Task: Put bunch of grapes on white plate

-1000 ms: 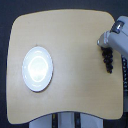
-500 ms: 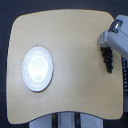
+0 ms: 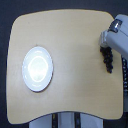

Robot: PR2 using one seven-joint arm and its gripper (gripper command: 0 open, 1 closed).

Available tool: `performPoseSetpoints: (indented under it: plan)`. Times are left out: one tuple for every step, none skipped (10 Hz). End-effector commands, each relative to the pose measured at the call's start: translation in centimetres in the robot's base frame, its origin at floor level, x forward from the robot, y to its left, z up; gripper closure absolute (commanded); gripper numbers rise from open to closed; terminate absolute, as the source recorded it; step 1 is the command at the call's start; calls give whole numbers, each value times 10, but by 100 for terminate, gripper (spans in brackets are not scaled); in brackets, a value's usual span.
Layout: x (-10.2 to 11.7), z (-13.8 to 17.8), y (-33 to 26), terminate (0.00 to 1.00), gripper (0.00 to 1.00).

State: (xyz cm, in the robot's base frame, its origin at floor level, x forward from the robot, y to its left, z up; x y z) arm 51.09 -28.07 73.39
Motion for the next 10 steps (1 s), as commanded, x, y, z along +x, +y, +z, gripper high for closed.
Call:
performPoseSetpoints:
  plan:
    - [4,11,-6,0,100]
    - [5,14,-6,0,100]
    - [7,25,-4,0,100]
    - [9,34,-1,0,100]
    - [9,49,5,0,100]
    - [9,66,15,0,100]
    - [7,91,27,0,100]
    - [7,105,32,0,100]
    - [6,125,41,0,100]
    - [5,144,52,0,100]
